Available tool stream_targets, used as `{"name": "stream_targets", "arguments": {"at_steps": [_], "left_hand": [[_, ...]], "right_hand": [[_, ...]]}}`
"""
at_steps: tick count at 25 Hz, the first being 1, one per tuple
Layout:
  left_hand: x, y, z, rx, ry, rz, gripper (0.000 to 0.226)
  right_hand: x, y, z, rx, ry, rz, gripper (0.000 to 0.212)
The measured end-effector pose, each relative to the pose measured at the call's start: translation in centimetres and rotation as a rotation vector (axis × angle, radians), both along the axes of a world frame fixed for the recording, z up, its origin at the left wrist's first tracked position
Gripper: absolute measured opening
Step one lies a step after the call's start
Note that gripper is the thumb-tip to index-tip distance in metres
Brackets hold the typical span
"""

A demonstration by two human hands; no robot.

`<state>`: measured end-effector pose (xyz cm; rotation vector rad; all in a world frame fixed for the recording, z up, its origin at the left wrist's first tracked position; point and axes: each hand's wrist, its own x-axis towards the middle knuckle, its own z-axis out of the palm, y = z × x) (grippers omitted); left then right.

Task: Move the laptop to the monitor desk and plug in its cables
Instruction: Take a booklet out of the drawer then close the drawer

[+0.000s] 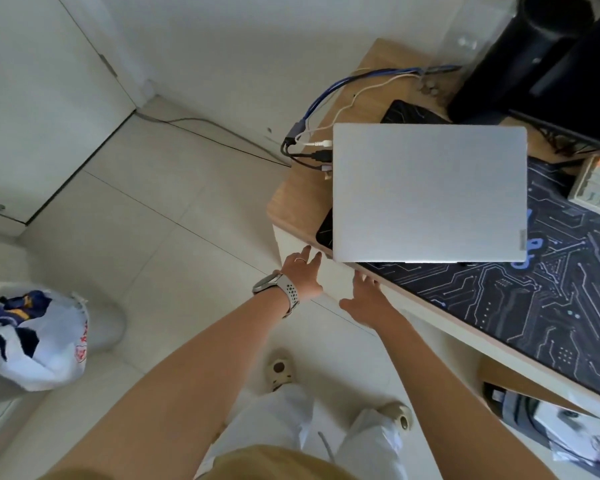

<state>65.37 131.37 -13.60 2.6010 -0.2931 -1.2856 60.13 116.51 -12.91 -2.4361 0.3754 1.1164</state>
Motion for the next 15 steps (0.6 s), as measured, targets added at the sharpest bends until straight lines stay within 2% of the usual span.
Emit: {"name": "stream_targets", "arguments": {"at_steps": [2, 7, 12, 15], "left_hand": [[0.0, 0.1, -0.5, 0.011, 0.011, -0.007, 0.081], [0.0, 0.0, -0.2, -0.026, -0.036, -0.04, 0.076], [-0.2, 1.2, -0.2, 0.047, -0.106, -0.096, 0.074], [-1.0, 2.3, -0.2, 0.094, -0.11, -0.111, 0.073]], "right_hand": [[-0.2, 0.3, -0.7, -0.067, -0.014, 0.007, 0.085], [0.6, -0.6, -0.4, -0.132, -0.028, 0.048, 0.069], [-0.8, 1.2, 0.2, -0.205, -0.003, 0.134, 0.075], [-1.9, 1.7, 0.5, -0.211, 0.016, 0.177, 0.071]]}}
